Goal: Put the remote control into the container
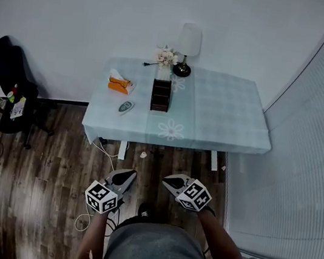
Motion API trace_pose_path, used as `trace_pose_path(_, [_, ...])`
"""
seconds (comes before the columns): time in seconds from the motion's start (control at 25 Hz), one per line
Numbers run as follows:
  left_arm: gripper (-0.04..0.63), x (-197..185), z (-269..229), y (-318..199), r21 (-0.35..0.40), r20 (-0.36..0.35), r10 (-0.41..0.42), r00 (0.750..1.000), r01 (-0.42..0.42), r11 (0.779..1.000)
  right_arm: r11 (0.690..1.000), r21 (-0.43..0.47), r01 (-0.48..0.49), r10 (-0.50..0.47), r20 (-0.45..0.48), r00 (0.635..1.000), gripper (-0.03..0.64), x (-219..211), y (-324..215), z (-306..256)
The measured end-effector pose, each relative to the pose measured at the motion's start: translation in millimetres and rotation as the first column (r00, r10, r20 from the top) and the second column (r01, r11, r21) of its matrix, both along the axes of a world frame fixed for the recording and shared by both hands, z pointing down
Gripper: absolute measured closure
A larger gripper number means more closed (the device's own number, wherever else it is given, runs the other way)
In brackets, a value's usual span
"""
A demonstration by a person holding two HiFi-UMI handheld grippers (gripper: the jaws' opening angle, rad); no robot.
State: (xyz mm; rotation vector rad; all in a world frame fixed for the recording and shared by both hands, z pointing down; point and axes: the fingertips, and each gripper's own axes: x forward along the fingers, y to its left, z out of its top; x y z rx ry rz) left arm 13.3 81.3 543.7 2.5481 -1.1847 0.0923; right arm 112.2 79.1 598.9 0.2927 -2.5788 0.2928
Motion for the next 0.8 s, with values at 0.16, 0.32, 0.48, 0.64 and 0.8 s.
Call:
trace_pose_path(0.16, [0.595, -13, 1, -21, 0.003, -0.001, 0.018, 1.0, -0.018, 1.0, 1.0, -0.002, -0.019, 0.019, 0.0, 1.0, 0.6, -14, -17, 3])
trace_pose_path(0.32, [0.595, -24, 4, -28, -0.003, -0.01, 0.02, 1.0, -0.02, 1.0, 1.0, -0.003, -0.006, 0.006, -0.026, 1.0, 0.6, -25, -22, 9])
trace_pose_path(0.48, [0.595, -33, 7, -27, -0.01, -0.019, 0.013, 1.0, -0.013, 1.0, 1.0, 0.005, 0.018, -0.018, -0.048, 0.999, 0.6, -35, -23, 9])
trace_pose_path(0.64, [0.595, -43, 11, -29, -0.017, -0.031, -0.002, 1.0, 0.001, 1.0, 1.0, 0.001, 0.021, -0.021, -0.052, 0.998, 0.6, -46, -26, 9])
trace_pose_path(0.8, [0.595, -50, 16, -29, -0.035, -0.042, -0.012, 0.999, 0.011, 0.999, 0.999, 0.004, 0.04, -0.039, -0.063, 0.997, 0.6, -57, -25, 10])
